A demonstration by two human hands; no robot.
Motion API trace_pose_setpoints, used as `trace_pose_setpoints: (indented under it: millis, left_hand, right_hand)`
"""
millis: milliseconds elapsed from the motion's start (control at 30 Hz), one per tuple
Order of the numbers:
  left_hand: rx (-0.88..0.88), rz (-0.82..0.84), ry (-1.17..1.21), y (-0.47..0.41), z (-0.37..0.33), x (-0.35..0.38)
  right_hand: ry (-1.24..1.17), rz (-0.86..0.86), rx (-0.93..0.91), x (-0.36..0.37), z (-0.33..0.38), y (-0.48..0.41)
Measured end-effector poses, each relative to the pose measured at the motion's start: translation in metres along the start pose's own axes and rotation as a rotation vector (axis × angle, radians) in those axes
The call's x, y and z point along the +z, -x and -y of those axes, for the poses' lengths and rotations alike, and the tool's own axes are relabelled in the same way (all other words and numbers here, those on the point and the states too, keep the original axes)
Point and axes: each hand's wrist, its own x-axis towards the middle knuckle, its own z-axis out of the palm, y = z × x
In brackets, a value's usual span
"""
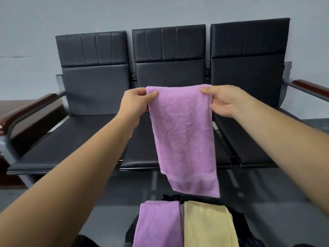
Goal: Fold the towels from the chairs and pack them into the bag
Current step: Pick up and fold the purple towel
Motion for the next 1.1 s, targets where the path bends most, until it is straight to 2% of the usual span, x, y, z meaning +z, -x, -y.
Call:
trace_pose_setpoints:
  millis: [233, 400, 500, 567, 700, 800, 867, 933, 1000, 1033, 1100]
  left_hand:
    - [0.000, -0.072, -0.111, -0.072, -0.003, 0.014]
    - [0.124, -0.163, -0.005, -0.113, -0.047, 0.021]
    - [0.148, -0.140, 0.082, -0.128, -0.055, 0.016]
    - [0.135, -0.075, 0.105, -0.127, -0.044, 0.013]
    - [0.096, -0.003, -0.142, -0.094, 0.015, 0.009]
    - [-0.015, -0.013, -0.316, -0.054, 0.071, 0.010]
    - [-0.091, 0.020, -0.300, -0.030, 0.103, 0.009]
    - [-0.122, 0.100, -0.328, -0.011, 0.125, 0.007]
    - [-0.124, 0.206, -0.437, 0.003, 0.139, 0.003]
    - [-0.117, 0.256, -0.512, 0.008, 0.145, 0.000]
    - [-0.084, 0.303, -0.676, 0.013, 0.154, -0.003]
  right_hand:
    - [0.181, -0.215, -0.167, 0.019, 0.025, -0.053]
    - [0.173, -0.168, -0.352, 0.039, 0.074, -0.076]
    - [0.162, -0.112, -0.405, 0.044, 0.085, -0.082]
    - [0.172, -0.102, -0.374, 0.039, 0.074, -0.085]
    - [0.284, -0.206, -0.230, 0.007, 0.006, -0.094]
    - [0.352, -0.252, -0.093, -0.017, -0.065, -0.084]
    - [0.382, -0.260, -0.036, -0.028, -0.103, -0.068]
    - [0.383, -0.192, 0.011, -0.038, -0.128, -0.051]
    - [0.410, -0.054, 0.055, -0.047, -0.144, -0.038]
    - [0.468, 0.009, 0.071, -0.052, -0.150, -0.033]
    - [0.750, 0.074, 0.032, -0.059, -0.159, -0.027]
